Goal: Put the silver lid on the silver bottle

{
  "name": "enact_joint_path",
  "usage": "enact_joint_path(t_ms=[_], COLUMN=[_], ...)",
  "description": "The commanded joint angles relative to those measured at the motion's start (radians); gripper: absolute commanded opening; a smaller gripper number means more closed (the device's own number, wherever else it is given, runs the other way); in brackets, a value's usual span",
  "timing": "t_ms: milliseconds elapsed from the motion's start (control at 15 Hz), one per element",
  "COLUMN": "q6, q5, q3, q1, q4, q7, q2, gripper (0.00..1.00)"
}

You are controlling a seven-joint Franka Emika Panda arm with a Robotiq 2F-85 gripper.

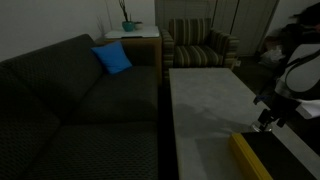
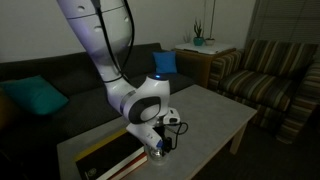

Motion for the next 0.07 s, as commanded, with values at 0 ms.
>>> enact_joint_path(t_ms=[0], q6=[0.018], q5=[-0.025], q3=[-0.017], q1=[0.013], q4=[-0.054], q7=[-0.03], q2=[-0.04], gripper=[1.0])
